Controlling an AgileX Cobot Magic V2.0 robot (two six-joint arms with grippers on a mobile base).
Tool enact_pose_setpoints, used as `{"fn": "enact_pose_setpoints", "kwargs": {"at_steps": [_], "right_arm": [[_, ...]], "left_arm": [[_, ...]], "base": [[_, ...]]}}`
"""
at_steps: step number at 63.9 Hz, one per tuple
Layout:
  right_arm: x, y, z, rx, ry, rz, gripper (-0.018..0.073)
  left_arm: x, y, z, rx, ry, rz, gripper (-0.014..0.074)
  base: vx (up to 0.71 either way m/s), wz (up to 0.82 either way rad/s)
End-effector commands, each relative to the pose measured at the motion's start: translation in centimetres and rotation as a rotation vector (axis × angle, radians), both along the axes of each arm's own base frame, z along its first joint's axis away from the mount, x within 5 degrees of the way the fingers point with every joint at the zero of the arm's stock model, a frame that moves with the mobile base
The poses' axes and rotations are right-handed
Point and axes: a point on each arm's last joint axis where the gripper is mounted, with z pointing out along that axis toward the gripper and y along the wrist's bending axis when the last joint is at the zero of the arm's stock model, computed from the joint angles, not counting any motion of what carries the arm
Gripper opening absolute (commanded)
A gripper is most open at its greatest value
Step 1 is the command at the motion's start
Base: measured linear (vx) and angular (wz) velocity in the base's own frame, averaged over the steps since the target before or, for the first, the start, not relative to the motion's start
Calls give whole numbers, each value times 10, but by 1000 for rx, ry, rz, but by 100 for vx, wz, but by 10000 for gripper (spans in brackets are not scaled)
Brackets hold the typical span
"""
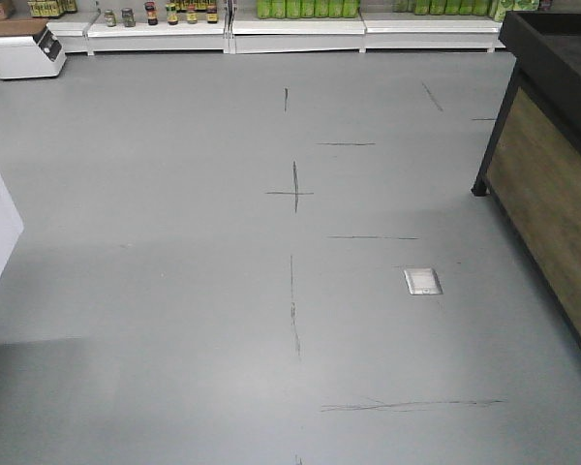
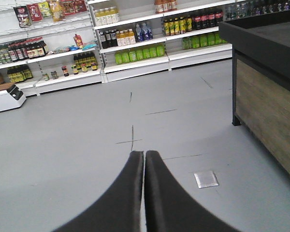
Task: Pick three apples into basket with both arms
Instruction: 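Drive the base forward across the grey floor toward the fruit tables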
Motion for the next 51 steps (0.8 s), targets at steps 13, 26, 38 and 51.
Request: {"fn": "enact_pose_setpoints", "kwargs": {"at_steps": [13,26,38,51], "right_arm": [[0,1,5,-16,-72,6,-5],[0,1,5,-16,-72,6,-5],[0,1,5,-16,-72,6,-5],[0,1,5,-16,-72,6,-5]], "left_arm": [[0,-1,0,-2,-63,-9,-6],[0,-1,0,-2,-63,-9,-6],[0,-1,0,-2,-63,-9,-6],[0,-1,0,-2,-63,-9,-6]], "base": [[0,0],[0,0],[0,0],[0,0]]}}
